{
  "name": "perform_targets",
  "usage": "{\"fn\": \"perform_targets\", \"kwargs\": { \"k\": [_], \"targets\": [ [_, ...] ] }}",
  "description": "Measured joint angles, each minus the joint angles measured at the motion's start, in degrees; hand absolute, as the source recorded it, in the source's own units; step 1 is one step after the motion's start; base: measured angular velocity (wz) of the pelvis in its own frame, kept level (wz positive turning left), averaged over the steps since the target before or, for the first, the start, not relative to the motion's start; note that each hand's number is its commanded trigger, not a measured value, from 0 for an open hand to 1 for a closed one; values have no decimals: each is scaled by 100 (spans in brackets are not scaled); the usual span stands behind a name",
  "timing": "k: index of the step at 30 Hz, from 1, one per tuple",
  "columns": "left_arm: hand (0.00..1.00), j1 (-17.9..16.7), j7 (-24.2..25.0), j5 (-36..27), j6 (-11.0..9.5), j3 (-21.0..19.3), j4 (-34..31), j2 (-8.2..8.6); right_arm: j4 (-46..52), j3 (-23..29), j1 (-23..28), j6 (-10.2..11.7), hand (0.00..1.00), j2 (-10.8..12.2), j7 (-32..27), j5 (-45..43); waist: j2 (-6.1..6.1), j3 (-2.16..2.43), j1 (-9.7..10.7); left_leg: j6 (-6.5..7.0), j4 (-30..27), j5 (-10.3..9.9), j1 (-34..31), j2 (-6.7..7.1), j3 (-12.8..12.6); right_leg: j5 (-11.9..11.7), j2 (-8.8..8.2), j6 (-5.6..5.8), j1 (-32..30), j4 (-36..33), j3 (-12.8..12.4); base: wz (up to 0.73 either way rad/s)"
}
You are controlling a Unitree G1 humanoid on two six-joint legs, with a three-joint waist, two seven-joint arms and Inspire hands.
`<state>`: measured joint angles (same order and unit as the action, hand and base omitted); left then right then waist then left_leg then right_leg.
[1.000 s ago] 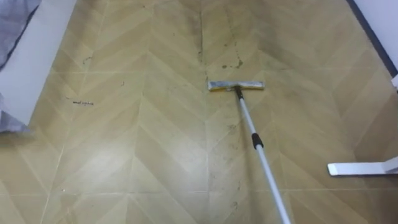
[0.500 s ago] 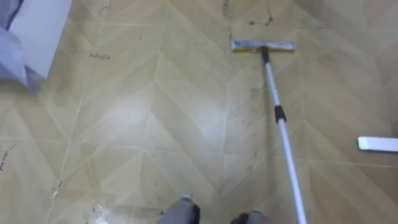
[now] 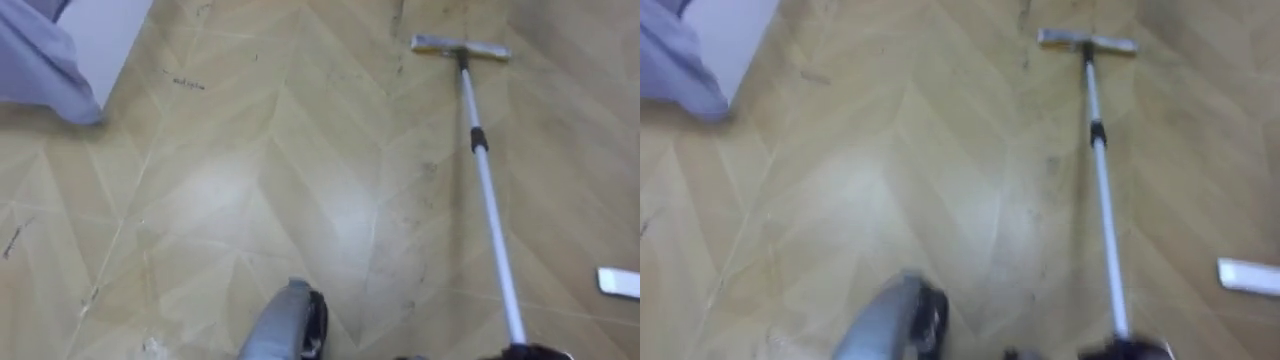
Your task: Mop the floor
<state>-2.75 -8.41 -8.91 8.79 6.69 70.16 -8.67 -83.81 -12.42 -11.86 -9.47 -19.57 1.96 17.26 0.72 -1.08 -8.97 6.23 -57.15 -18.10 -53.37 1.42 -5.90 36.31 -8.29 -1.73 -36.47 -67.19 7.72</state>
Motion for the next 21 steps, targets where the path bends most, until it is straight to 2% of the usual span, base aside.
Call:
{"fn": "perform_targets", "kwargs": {
  "k": [1,2,3,5,6,7,9,10,11,12,13,14,15,16,17,18,19,20,21],
  "targets": [
    [0,42,-9,1,0,-17,-2,3,-45,4,94,-17,100,-56,-21,-18,56,0,64,72,-55,-70,36,98,-2,-255,-88,46,-128,-316,-49,35],
    [0,103,-43,16,1,-49,-106,12,-57,-5,359,-62,100,-127,-118,-92,211,25,122,180,-205,-314,148,142,-16,-983,-116,131,-427,-1004,-238,12],
    [0,102,-116,21,-32,-104,-224,16,-61,-11,619,-122,100,-122,-226,-95,344,39,118,217,-292,-552,311,145,14,-1608,-17,169,-670,-1472,-431,-6],
    [0,101,-199,39,-53,-98,-385,-35,-49,-18,819,-230,100,8,-362,-73,471,22,219,296,-241,-752,563,152,11,-1634,88,215,-1051,-1598,-576,-19],
    [0,113,-225,63,-62,-98,-404,-51,-38,-19,915,-260,100,135,-452,-64,538,39,317,343,-173,-829,676,160,12,-1587,165,289,-1347,-1305,-606,-8],
    [0,109,-225,64,-61,-89,-438,-62,-18,-19,971,-260,100,208,-495,-36,544,44,366,349,-111,-852,731,203,21,-1570,175,319,-1480,-1037,-595,0],
    [0,104,-224,89,-56,-89,-457,-16,73,13,1141,-261,100,444,-562,119,515,50,445,377,171,-910,937,354,51,-1585,220,302,-1836,438,-562,0],
    [0,95,-225,116,-43,-91,-452,10,72,27,1148,-264,100,487,-567,132,517,47,431,375,246,-944,1004,354,51,-1622,261,269,-1873,829,-519,-10],
    [0,37,-225,130,-6,-91,-436,44,76,56,1152,-296,100,554,-583,148,501,45,400,348,384,-1020,1178,355,53,-1779,324,138,-1884,1441,-392,-9],
    [0,-63,-224,129,78,-98,-431,55,86,110,1107,-338,100,576,-595,133,474,40,401,307,516,-1118,1410,371,82,-2001,335,-27,-1813,1835,-159,-3],
    [0,-106,-224,124,148,-100,-426,55,88,151,1077,-386,100,572,-599,113,462,44,403,276,564,-1167,1531,403,131,-2071,326,-123,-1755,1889,-86,19],
    [0,-138,-229,79,271,-104,-378,34,83,238,1036,-476,100,552,-616,102,422,59,396,180,561,-1244,1730,427,184,-2106,289,-192,-1544,1822,-24,35],
    [0,-187,-237,22,362,-97,-392,-10,67,284,868,-601,100,507,-615,70,365,58,383,32,218,-1233,1760,391,109,-1974,218,-147,-1412,1664,50,33],
    [0,-205,-253,-78,381,-78,-399,-47,61,296,719,-660,100,475,-614,69,317,33,358,-193,-142,-1107,1650,312,34,-1863,242,-166,-1374,1558,19,9],
    [0,-256,-288,-330,411,-46,-435,-129,-8,286,398,-742,100,405,-605,64,162,12,268,-699,-1126,-497,1237,85,-133,-1691,327,-199,-1345,1329,-85,-25],
    [0,-287,-368,-519,440,-4,-504,-175,-32,257,68,-795,100,312,-596,76,-23,8,70,-756,-1989,632,726,-62,-254,-1527,350,-311,-1336,1125,-187,-36],
    [0,-281,-401,-579,437,19,-501,-175,-35,239,-112,-816,100,254,-575,116,-130,4,-8,-744,-2292,1293,473,-88,-277,-1456,336,-356,-1328,1052,-220,-40],
    [0,-277,-435,-711,435,74,-497,-166,-24,242,-482,-818,100,130,-513,159,-287,-24,-121,-743,-2856,2332,-57,-83,-217,-1320,360,-400,-1300,953,-268,-28],
    [0,-261,-436,-748,440,131,-552,-175,24,238,-805,-781,100,27,-439,152,-295,-33,-165,-643,-3432,2070,-644,-196,-175,-1186,414,-428,-1300,840,-267,-22]
  ]
}}
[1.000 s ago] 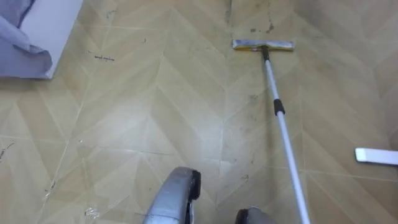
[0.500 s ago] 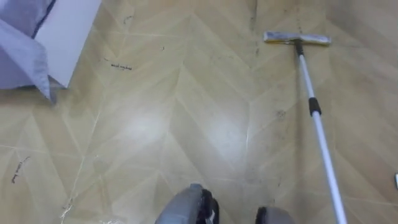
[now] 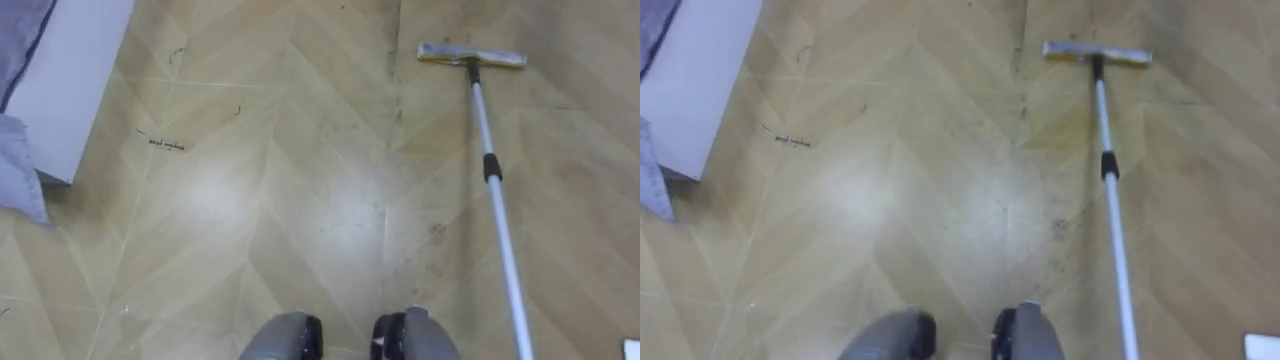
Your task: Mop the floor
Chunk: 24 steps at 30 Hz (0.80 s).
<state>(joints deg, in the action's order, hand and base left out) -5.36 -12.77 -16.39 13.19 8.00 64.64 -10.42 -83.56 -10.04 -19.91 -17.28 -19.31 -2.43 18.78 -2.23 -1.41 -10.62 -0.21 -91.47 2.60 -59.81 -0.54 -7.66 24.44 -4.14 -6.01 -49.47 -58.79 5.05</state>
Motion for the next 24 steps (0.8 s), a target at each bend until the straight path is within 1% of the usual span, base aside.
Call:
{"fn": "perform_targets", "kwargs": {
  "k": [1,2,3,4,5,6,7,8,9,10,11,12,13,14,15,16,17,18,19,20,21,22,23,24],
  "targets": [
    [0,-2,0,4,-2,3,-55,-4,39,0,-148,30,100,-38,29,8,-49,-42,-58,43,-123,-220,-291,-87,-17,61,28,10,8,-48,-6,-12],
    [0,-23,14,25,-17,7,-161,-3,147,-9,-342,165,100,-79,75,104,-122,-92,-112,47,71,-565,-648,-163,-24,194,46,45,82,-97,-27,-5],
    [0,-88,93,41,-26,9,-248,12,167,-11,-447,187,100,-88,92,210,-127,-98,-190,53,772,-821,-712,-231,-13,346,64,88,256,-86,-22,0],
    [0,-121,141,58,-26,7,-277,15,171,-14,-441,189,100,-87,103,267,-109,-103,-221,40,1273,-906,-615,-242,-11,439,63,121,378,-83,-17,10],
    [0,-202,264,197,-31,-15,-297,18,170,-14,-347,183,100,-86,169,407,-25,-103,-227,52,2465,-990,-324,-265,-2,663,62,200,648,-79,24,13],
    [0,-227,371,414,-28,-67,-296,15,178,-91,-138,189,100,-85,229,576,68,-90,-225,57,3610,-992,48,-276,64,901,42,259,917,-73,70,12],
    [0,-245,409,523,-26,-103,-281,15,183,-165,24,207,100,-88,248,653,112,-83,-213,176,3986,-1138,204,-267,94,1021,13,302,1057,-72,87,30],
    [0,-191,457,589,-13,-109,-226,5,164,-225,405,267,100,-93,243,736,142,-66,-99,565,3987,-1466,353,-125,-12,1220,-164,480,1294,-19,137,53],
    [0,-126,459,593,-21,-103,-119,52,52,-239,747,271,100,-129,221,731,189,-44,-5,724,3967,-1685,493,58,-70,1254,-308,568,1424,-43,57,56],
    [0,-93,455,596,-27,-109,-99,71,10,-242,918,270,100,-130,179,714,194,-40,21,769,3963,-1801,585,141,-125,1169,-361,675,1415,-201,-45,26],
    [0,-84,427,696,-42,-130,-112,120,0,-246,1290,271,100,-136,74,601,263,6,88,884,3909,-2023,776,249,-192,734,-419,767,1288,-683,-211,-8],
    [0,-66,365,828,-47,-169,-124,180,2,-260,1641,271,100,-125,-27,551,420,113,172,950,3849,-2279,934,245,-172,156,-356,792,1130,-1110,-321,-17],
    [0,-53,324,874,-60,-215,-141,192,2,-270,1770,270,100,-91,-68,540,481,150,222,967,3866,-2366,1026,246,-156,-12,-323,778,1044,-1272,-357,-24],
    [0,34,248,963,-92,-285,-172,195,5,-289,1947,270,100,7,-134,535,565,145,305,964,3936,-2494,1226,248,-95,-36,-253,767,824,-1445,-380,-32],
    [0,151,125,986,-126,-295,-177,183,24,-315,2076,268,100,160,-206,512,584,138,387,944,4077,-2546,1425,322,32,-35,-160,769,496,-1441,-415,-30],
    [0,188,81,981,-158,-293,-169,181,30,-323,2106,268,100,237,-235,497,618,126,445,926,4151,-2557,1525,383,154,-34,-133,774,366,-1279,-385,-25],
    [0,233,31,982,-197,-292,-179,203,73,-326,2169,268,100,389,-290,436,646,120,586,891,4331,-2580,1723,456,316,-38,-46,772,187,-741,-340,-23],
    [0,239,-14,969,-196,-270,-208,245,92,-327,2209,264,100,525,-314,405,631,109,628,858,4530,-2618,1969,535,458,-66,32,726,76,-42,-326,-31],
    [0,228,-28,968,-184,-252,-223,281,93,-332,2215,262,100,569,-327,396,638,100,629,842,4615,-2654,2107,554,511,-109,84,673,67,345,-313,-37],
    [0,184,-37,950,-134,-225,-235,355,136,-335,2241,218,100,626,-357,363,637,91,638,813,4766,-2721,2387,626,664,-286,141,564,94,985,-250,-25],
    [0,132,-64,901,-19,-240,-280,417,138,-330,2234,162,100,655,-408,356,629,88,645,782,4810,-2832,2628,734,874,-520,147,442,195,1452,-152,-8],
    [0,113,-68,891,34,-238,-275,430,138,-319,2200,127,100,658,-434,355,600,65,683,766,4755,-2926,2728,774,977,-661,148,425,261,1463,-147,29],
    [0,93,-87,778,122,-232,-276,421,122,-264,2147,91,100,657,-474,359,597,72,723,600,4417,-3081,2764,786,1019,-636,102,423,406,1258,-55,45],
    [0,81,-134,640,144,-215,-276,384,35,-213,1970,37,100,630,-510,359,579,63,681,375,3571,-3008,2531,687,866,-483,115,389,481,958,-13,40]
  ]
}}
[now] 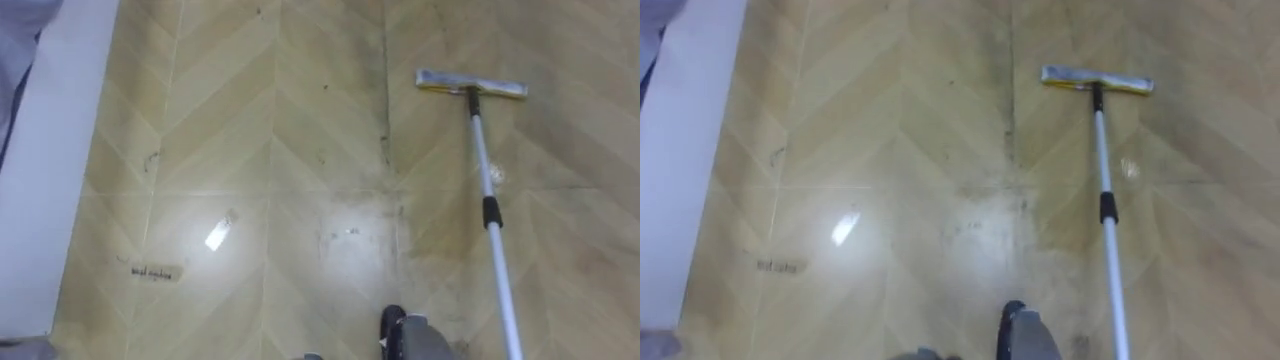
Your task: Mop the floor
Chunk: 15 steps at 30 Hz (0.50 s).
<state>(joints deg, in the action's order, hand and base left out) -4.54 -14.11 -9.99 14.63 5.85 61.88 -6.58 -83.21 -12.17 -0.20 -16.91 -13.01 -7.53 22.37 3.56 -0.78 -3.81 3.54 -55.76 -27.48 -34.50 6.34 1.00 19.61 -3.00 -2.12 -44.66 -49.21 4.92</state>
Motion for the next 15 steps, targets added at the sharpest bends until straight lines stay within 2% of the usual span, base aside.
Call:
{"fn": "perform_targets", "kwargs": {
  "k": [1,2,3,4,5,6,7,8,9,10,11,12,13,14,15],
  "targets": [
    [0,-11,-50,-130,5,9,4,-28,-60,10,-146,-32,100,-28,-3,2,-44,-11,-29,-257,-520,177,-190,-63,-90,125,16,-63,8,-188,-18,8],
    [0,-43,-158,-394,38,23,4,-76,-200,40,-518,-128,100,-124,-4,-1,-152,7,-142,-530,-1397,688,-557,-187,-273,383,-3,-148,10,-503,-26,-17],
    [0,-89,-239,-706,23,130,-5,-132,-257,50,-945,-195,100,-275,7,-10,-232,-14,-256,-512,-2094,1396,-915,-216,-308,594,-2,-200,36,-719,-35,-22],
    [0,-94,-270,-833,22,131,-15,-154,-267,60,-1180,-203,100,-353,9,-25,-286,-26,-302,-482,-2359,1591,-1097,-217,-318,675,1,-202,43,-813,-52,-14],
    [0,-104,-298,-965,23,159,-61,-233,-245,47,-1677,-204,100,-505,17,-7,-375,-71,-349,-444,-2621,1560,-1490,-297,-339,825,19,-202,48,-971,-57,-19],
    [0,-106,-303,-990,-14,161,-94,-303,-134,-44,-2087,-136,100,-600,15,40,-483,-137,-524,-349,-2460,1417,-1824,-491,-364,918,119,-224,92,-1011,-102,-28],
    [0,-104,-303,-966,-25,154,-132,-335,-94,-61,-2271,-100,100,-650,11,41,-520,-160,-615,-318,-2217,1309,-1928,-561,-361,946,142,-232,142,-1009,-136,-31],
    [0,-129,-302,-934,-42,100,-179,-360,83,-67,-2544,-45,100,-707,27,82,-628,-214,-685,-327,-1451,1166,-2041,-581,-297,1018,148,-179,296,-923,-168,-6],
    [0,-134,-260,-898,-33,109,-172,-353,203,-65,-2714,-9,100,-759,90,216,-654,-203,-751,-372,-366,1172,-2019,-576,-197,1080,158,-108,520,-706,-163,9],
    [0,-151,-217,-901,-30,111,-178,-352,258,-65,-2749,-11,100,-775,113,308,-654,-191,-774,-376,150,1218,-1969,-590,-164,1106,156,-69,656,-583,-154,19],
    [0,-191,-100,-906,-4,100,-159,-370,314,-67,-2744,1,100,-775,187,485,-644,-172,-768,-205,651,1469,-1859,-624,-206,1202,114,44,961,-366,-146,43],
    [0,-160,6,-894,35,96,-127,-378,309,-14,-2563,14,100,-795,281,618,-594,-134,-704,97,629,1355,-1686,-564,-342,1292,32,167,1241,-273,-166,63],
    [0,-126,48,-882,37,105,-100,-380,303,-2,-2414,30,100,-819,309,728,-553,-132,-671,208,622,1265,-1582,-520,-415,1302,-19,195,1347,-276,-171,95],
    [0,-96,124,-757,21,101,-124,-386,218,-4,-2065,74,100,-835,385,936,-529,-74,-611,372,645,1088,-1392,-428,-611,1245,-171,305,1499,-410,-169,86],
    [0,-37,133,-621,11,98,-131,-370,40,-21,-1714,103,100,-848,449,1049,-501,-49,-612,503,666,935,-1180,-307,-745,1043,-305,476,1500,-798,-209,70]
  ]
}}
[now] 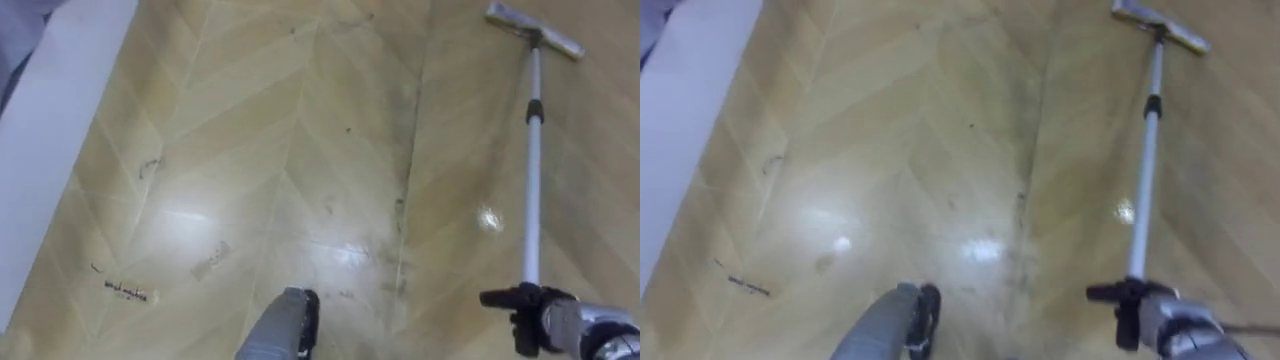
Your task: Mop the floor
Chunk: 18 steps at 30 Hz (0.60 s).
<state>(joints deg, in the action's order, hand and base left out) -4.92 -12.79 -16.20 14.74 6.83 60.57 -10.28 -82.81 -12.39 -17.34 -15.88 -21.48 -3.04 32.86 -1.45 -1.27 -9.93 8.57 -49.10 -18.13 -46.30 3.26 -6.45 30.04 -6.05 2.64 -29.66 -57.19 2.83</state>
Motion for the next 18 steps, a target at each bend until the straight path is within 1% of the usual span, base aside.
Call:
{"fn": "perform_targets", "kwargs": {
  "k": [1,2,3,4,5,6,7,8,9,10,11,12,13,14,15,16,17,18],
  "targets": [
    [0,16,3,81,-3,-1,-9,13,-62,-8,185,3,100,-13,8,22,52,29,-3,33,-6,-78,65,65,7,-159,-1,40,-53,-204,-75,37],
    [0,17,2,122,-31,1,-15,33,-116,-30,586,12,100,-49,-6,28,183,95,1,93,-7,-253,193,169,66,-533,24,66,-180,-605,-232,16],
    [0,16,-10,133,-49,-18,-16,45,-122,-31,1028,19,100,-61,-97,21,329,137,22,145,-1,-375,316,232,104,-684,56,63,-375,-964,-321,13],
    [0,17,-24,163,-53,-27,-28,52,-122,-32,1240,26,100,-45,-159,7,395,138,48,163,16,-418,384,261,122,-675,67,50,-511,-1117,-324,3],
    [0,21,-58,264,-61,-59,-53,70,-121,-37,1570,31,100,39,-316,-48,524,129,81,180,56,-503,493,262,141,-659,147,27,-900,-1272,-361,0],
    [0,12,-73,292,-85,-131,-35,79,-118,-15,1806,34,100,169,-438,-75,595,131,171,177,145,-557,584,264,181,-652,246,13,-1317,-1202,-355,-4],
    [0,-5,-81,293,-90,-135,-26,75,-110,-14,1897,33,100,251,-462,-74,600,131,201,171,205,-567,642,267,184,-655,275,9,-1504,-1079,-347,-6],
    [0,-39,-78,303,-88,-157,-31,85,-83,28,2064,32,100,402,-470,-69,593,124,291,138,359,-600,827,266,188,-681,307,-35,-1758,-642,-319,-9],
    [0,-74,-69,305,-76,-177,-36,126,-83,68,2158,4,100,522,-449,-73,589,114,378,104,514,-647,1033,248,200,-748,321,-125,-1867,-3,-234,-12],
    [0,-92,-65,308,-63,-174,-44,156,-84,67,2193,-20,100,567,-439,-86,581,109,412,71,588,-683,1149,245,216,-827,323,-202,-1873,389,-157,-12],
    [0,-126,-54,331,5,-176,-46,207,-79,83,2177,-115,100,640,-436,-145,529,82,445,24,680,-780,1394,244,226,-1056,317,-313,-1824,1038,-18,-10],
    [0,-168,-54,333,96,-237,-42,248,-82,121,2162,-230,100,672,-425,-191,485,77,474,-31,654,-941,1603,236,241,-1329,318,-440,-1732,1319,79,-6],
    [0,-189,-53,331,156,-237,-36,264,-97,135,2148,-285,100,673,-425,-209,485,87,487,-62,621,-1033,1705,225,268,-1409,331,-476,-1648,1296,110,0],
    [0,-236,-50,320,245,-235,-32,279,-157,145,2047,-342,100,659,-434,-224,439,73,478,-143,538,-1198,1872,178,302,-1389,315,-528,-1491,1177,216,0],
    [0,-254,-57,249,296,-227,-31,246,-212,168,1813,-406,100,627,-434,-309,434,87,464,-269,194,-1299,1874,108,324,-1210,311,-554,-1415,998,303,0],
    [0,-252,-61,194,296,-219,-37,223,-259,225,1628,-441,100,595,-424,-372,414,79,466,-360,-175,-1255,1747,65,309,-1130,322,-574,-1414,891,323,-6],
    [0,-241,-86,77,285,-204,-53,190,-421,245,1187,-472,100,505,-426,-424,377,61,454,-729,-1205,-905,1290,-92,245,-948,338,-646,-1423,623,364,-16],
    [0,-244,-150,-111,284,-201,-50,176,-469,241,784,-498,100,374,-398,-481,300,63,370,-798,-2023,-380,955,-178,182,-750,344,-733,-1422,372,343,-20]
  ]
}}
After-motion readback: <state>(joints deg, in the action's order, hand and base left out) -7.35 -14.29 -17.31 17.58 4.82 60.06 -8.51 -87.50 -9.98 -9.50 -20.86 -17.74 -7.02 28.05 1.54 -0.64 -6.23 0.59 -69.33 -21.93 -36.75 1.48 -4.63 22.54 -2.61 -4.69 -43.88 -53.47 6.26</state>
